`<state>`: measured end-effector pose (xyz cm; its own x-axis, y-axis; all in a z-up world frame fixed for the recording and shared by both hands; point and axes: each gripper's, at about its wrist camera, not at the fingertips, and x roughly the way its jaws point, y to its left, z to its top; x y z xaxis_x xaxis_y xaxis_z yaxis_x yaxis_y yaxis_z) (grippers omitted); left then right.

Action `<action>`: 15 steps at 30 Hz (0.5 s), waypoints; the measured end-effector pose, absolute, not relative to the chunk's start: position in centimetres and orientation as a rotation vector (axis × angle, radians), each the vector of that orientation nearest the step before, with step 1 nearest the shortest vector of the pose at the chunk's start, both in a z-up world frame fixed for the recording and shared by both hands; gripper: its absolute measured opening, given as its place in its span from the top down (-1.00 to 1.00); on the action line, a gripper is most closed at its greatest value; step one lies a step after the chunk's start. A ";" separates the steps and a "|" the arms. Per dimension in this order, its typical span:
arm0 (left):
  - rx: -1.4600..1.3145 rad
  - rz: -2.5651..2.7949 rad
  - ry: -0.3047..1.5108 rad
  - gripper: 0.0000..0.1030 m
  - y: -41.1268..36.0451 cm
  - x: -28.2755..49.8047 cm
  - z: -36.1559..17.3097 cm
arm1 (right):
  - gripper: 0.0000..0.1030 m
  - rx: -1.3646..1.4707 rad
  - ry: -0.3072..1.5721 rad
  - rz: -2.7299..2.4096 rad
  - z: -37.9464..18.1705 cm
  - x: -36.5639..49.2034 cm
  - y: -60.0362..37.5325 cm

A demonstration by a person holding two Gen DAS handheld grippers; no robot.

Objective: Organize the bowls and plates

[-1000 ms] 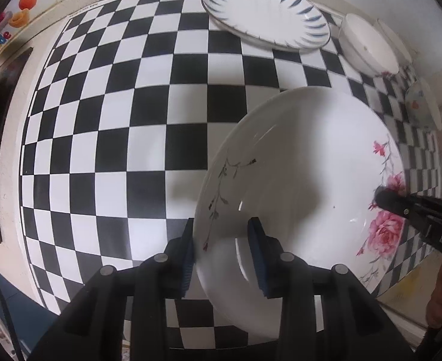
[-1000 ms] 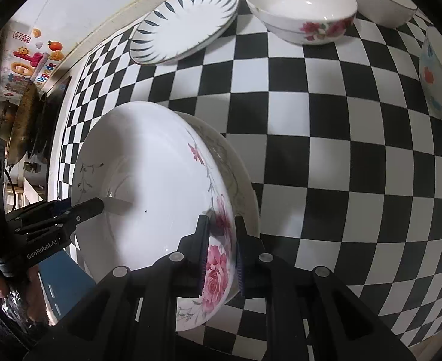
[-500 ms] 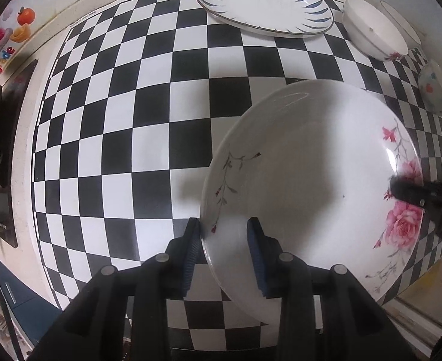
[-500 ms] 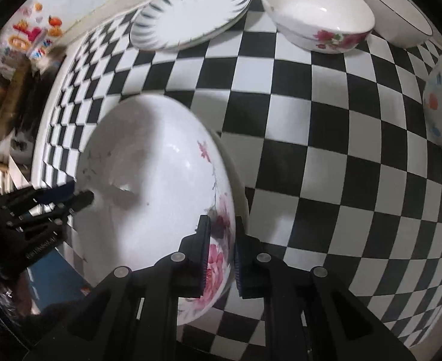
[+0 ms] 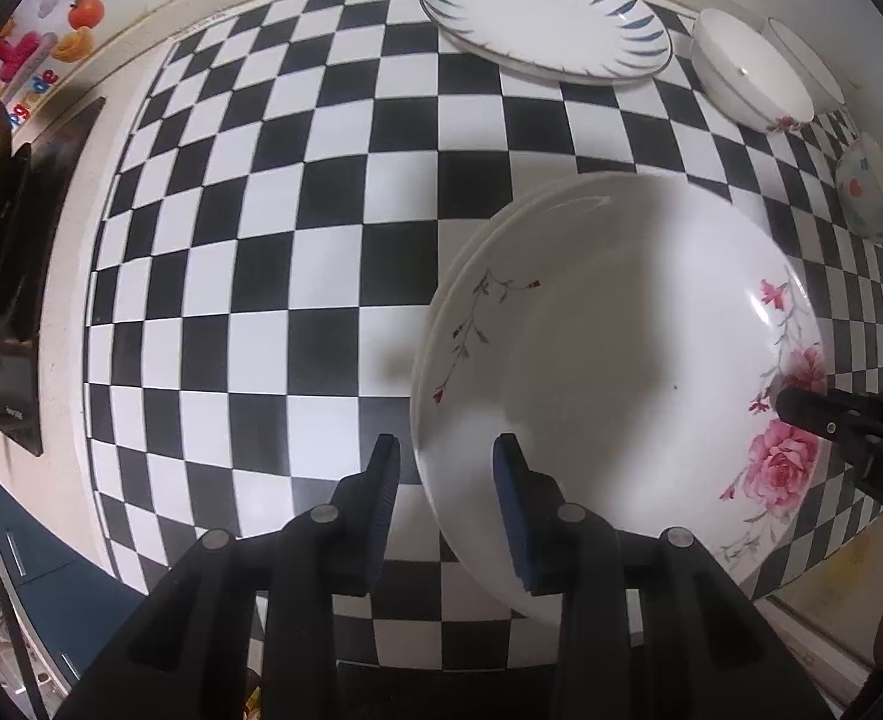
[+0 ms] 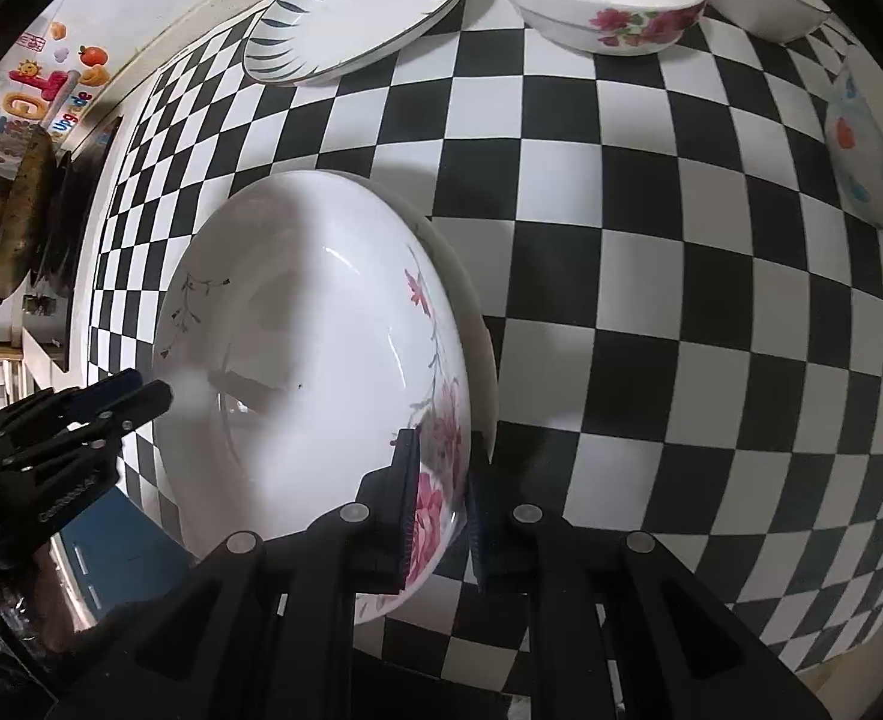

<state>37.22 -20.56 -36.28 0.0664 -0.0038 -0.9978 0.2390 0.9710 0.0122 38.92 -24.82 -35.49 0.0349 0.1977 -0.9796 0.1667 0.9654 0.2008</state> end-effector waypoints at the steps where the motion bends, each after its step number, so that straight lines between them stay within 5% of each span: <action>1: 0.183 -0.187 1.491 0.43 -20.4 37.1 -35.9 | 0.69 0.287 1.541 0.007 -35.3 38.8 -24.8; 13: 0.102 -0.258 1.443 0.28 -19.8 37.6 -32.2 | 0.61 0.342 1.492 -0.009 -32.3 39.3 -26.0; 15: 0.095 -0.271 1.437 0.23 -19.5 38.8 -31.7 | -0.01 0.383 1.468 0.005 -31.4 40.2 -26.2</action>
